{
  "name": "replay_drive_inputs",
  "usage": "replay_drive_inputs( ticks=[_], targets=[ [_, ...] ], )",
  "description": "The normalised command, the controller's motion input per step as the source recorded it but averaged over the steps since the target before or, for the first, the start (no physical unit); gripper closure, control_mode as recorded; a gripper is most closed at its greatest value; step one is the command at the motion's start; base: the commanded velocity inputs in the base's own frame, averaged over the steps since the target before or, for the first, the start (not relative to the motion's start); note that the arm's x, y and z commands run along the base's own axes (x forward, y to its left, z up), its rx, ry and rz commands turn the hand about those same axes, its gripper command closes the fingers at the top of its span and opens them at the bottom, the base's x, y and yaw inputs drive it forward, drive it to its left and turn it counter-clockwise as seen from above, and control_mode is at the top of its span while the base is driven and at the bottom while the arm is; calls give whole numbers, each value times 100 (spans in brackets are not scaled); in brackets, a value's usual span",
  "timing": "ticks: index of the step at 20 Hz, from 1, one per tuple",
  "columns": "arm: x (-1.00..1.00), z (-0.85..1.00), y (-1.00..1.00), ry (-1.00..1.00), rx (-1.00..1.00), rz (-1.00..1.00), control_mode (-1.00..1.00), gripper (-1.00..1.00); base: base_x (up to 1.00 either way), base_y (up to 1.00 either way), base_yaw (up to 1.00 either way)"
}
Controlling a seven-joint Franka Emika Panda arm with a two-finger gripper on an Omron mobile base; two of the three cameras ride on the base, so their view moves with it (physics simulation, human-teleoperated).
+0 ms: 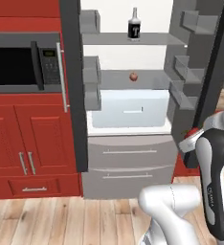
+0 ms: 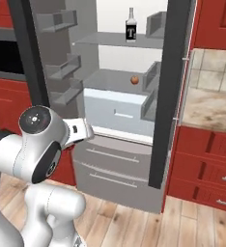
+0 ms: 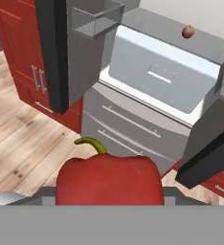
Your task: Place the liquor on the top shelf of the fridge to keep it out of children's reach, and place the peach and bell pepper on lower shelves for easy access.
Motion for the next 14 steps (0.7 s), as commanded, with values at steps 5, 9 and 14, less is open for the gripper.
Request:
replay_drive_inputs(
  ticks=[5, 9, 14],
  targets=[
    [0, 0, 0, 0, 0, 0, 100, 100, 72, 1, -28],
    [0, 0, 0, 0, 0, 0, 100, 100, 64, 10, -27],
    [0, 0, 0, 0, 0, 0, 100, 100, 55, 34, -28]
  ],
)
